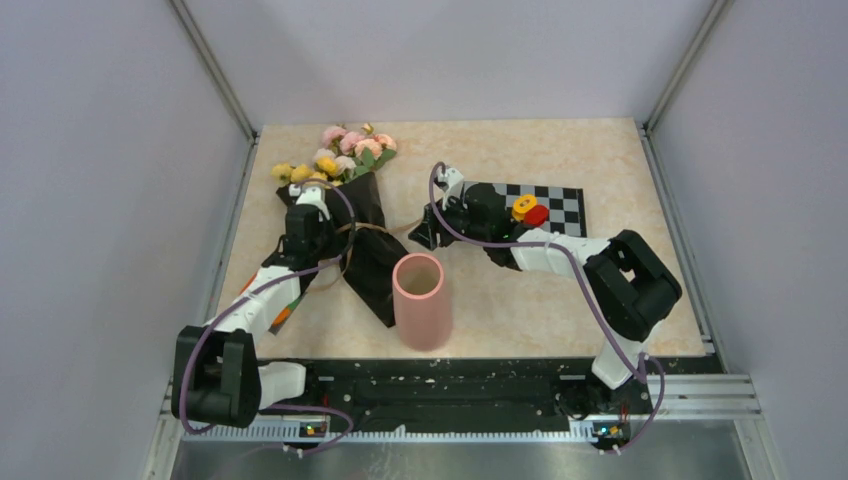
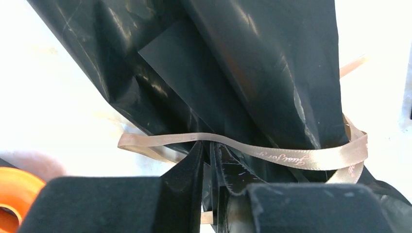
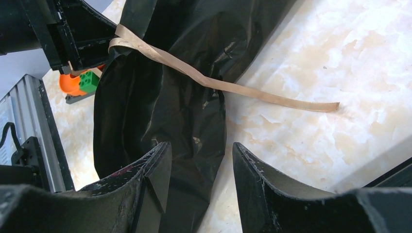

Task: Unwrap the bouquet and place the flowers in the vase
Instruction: Untie the ribbon from the wrapping paper.

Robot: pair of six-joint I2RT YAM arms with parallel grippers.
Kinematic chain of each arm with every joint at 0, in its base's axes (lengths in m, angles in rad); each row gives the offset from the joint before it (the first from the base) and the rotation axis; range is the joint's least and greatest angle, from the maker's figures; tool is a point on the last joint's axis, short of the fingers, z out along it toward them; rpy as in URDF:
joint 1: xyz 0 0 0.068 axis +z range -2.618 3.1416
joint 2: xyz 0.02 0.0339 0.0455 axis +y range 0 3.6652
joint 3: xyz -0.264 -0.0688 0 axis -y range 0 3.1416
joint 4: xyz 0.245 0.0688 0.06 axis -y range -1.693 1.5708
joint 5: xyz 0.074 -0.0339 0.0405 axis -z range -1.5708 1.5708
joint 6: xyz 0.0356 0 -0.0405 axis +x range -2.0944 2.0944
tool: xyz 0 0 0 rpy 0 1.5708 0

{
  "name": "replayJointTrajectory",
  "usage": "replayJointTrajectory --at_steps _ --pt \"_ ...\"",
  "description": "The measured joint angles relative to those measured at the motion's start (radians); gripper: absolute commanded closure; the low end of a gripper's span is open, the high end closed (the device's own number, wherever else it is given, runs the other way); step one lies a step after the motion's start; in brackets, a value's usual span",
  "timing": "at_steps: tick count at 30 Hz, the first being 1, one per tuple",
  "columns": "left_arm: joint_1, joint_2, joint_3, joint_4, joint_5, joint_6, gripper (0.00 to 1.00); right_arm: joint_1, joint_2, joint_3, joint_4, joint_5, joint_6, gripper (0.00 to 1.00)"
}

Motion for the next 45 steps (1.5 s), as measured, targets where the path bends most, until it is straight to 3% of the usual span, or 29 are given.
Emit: replayJointTrajectory --at_steps 2,7,19,45 --pt "0.000 0.000 0.000 0.009 0.000 0.003 0.88 0.000 0.000 0.006 -0.013 -0.002 -0.001 0.49" --pt "-0.001 -0.022 -0.004 0.023 -0.005 0.002 0.69 0.000 0.002 0.014 -0.019 -0.015 -0.002 0.49" --pt "-0.001 -0.084 -0.011 0.045 -0.026 0.069 0.50 0.000 0.005 0.019 -0.023 -0.043 -0.001 0.48" --pt "-0.001 0.076 0.000 0.170 -0.053 0.203 0.40 0.000 0.012 0.038 -0.077 -0.053 -0.011 0.48"
